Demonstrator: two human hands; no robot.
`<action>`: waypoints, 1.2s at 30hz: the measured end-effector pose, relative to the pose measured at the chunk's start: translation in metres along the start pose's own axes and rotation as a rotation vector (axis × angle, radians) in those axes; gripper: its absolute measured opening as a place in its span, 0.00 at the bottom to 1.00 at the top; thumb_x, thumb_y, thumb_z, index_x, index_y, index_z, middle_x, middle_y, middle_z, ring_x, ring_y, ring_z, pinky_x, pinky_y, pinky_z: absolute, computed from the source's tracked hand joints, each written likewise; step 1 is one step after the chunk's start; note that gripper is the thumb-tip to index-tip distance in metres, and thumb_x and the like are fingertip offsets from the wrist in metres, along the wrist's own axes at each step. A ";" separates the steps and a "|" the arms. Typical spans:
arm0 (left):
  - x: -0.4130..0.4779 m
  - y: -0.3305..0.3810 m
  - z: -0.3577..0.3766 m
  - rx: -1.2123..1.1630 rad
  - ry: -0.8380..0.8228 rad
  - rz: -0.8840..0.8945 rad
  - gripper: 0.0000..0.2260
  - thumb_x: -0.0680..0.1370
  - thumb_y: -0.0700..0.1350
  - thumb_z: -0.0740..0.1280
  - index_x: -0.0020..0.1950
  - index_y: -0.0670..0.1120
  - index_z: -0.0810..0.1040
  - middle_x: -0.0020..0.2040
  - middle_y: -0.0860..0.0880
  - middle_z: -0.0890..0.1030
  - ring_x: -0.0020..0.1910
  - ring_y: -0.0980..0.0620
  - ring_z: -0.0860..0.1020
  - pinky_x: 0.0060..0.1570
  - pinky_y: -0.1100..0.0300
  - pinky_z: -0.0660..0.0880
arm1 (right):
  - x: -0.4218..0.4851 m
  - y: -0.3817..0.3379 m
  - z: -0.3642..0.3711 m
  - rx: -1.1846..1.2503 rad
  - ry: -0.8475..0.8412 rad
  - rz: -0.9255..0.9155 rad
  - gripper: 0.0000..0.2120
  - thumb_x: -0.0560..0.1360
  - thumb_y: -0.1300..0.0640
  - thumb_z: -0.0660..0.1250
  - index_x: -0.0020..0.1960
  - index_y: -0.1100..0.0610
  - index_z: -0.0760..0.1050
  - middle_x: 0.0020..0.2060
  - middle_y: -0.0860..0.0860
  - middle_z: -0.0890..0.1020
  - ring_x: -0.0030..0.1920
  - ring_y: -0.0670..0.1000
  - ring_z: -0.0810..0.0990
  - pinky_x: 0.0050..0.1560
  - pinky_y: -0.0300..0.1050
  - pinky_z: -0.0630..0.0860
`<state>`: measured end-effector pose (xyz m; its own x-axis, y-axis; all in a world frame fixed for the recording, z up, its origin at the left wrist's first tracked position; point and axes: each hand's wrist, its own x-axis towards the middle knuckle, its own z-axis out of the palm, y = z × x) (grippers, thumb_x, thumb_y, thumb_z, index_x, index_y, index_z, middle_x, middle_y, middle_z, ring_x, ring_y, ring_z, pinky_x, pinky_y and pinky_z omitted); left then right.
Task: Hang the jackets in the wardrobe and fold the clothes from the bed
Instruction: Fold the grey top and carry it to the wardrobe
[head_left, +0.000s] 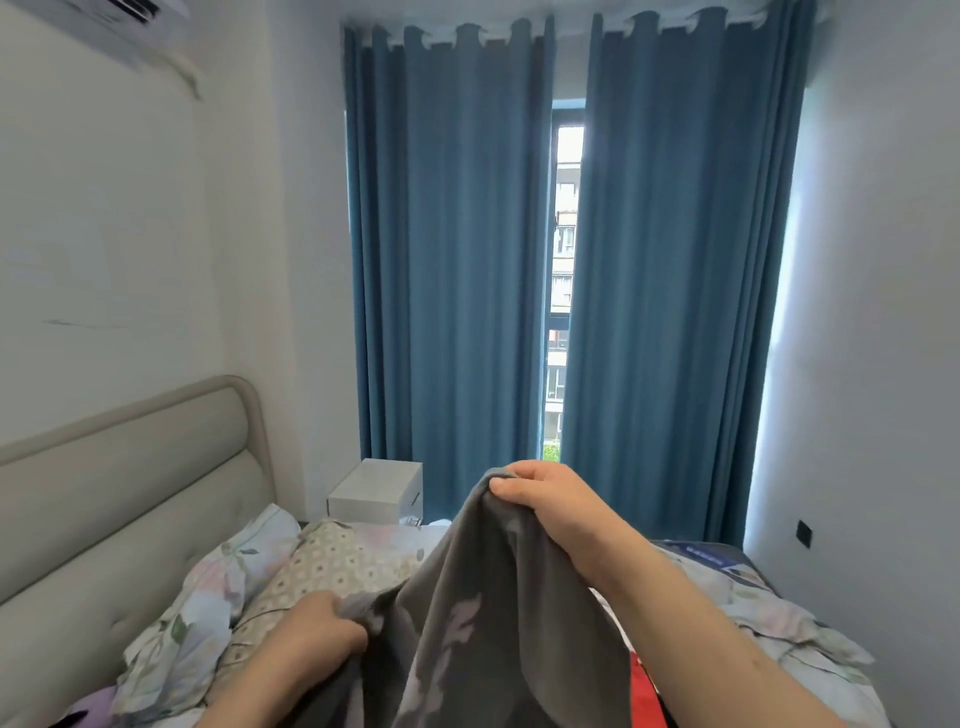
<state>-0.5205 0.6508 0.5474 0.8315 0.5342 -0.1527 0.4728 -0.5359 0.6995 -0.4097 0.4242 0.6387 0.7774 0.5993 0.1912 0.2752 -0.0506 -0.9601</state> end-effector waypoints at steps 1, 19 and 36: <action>-0.006 0.007 0.003 0.130 0.008 0.025 0.24 0.58 0.53 0.69 0.53 0.46 0.78 0.52 0.51 0.81 0.53 0.51 0.79 0.53 0.57 0.75 | 0.000 -0.007 0.006 -0.019 -0.061 -0.012 0.06 0.73 0.55 0.69 0.39 0.56 0.82 0.34 0.51 0.82 0.36 0.48 0.79 0.39 0.39 0.76; -0.035 0.090 0.017 -1.266 -0.144 0.337 0.19 0.63 0.40 0.77 0.52 0.37 0.84 0.51 0.35 0.83 0.50 0.38 0.83 0.50 0.47 0.80 | 0.011 0.002 0.004 0.128 0.093 -0.008 0.12 0.74 0.44 0.68 0.48 0.52 0.81 0.40 0.49 0.84 0.39 0.48 0.80 0.43 0.43 0.75; -0.019 0.115 -0.036 -1.818 0.167 0.242 0.05 0.76 0.42 0.71 0.50 0.44 0.80 0.42 0.48 0.84 0.40 0.53 0.84 0.39 0.59 0.81 | -0.049 0.112 0.064 -0.410 -0.073 0.074 0.10 0.69 0.51 0.69 0.44 0.57 0.78 0.46 0.50 0.81 0.48 0.43 0.78 0.51 0.35 0.72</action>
<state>-0.4927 0.6023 0.6558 0.7376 0.6742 0.0374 -0.5943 0.6219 0.5099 -0.4531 0.4404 0.5089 0.7652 0.6366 0.0958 0.4340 -0.4002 -0.8071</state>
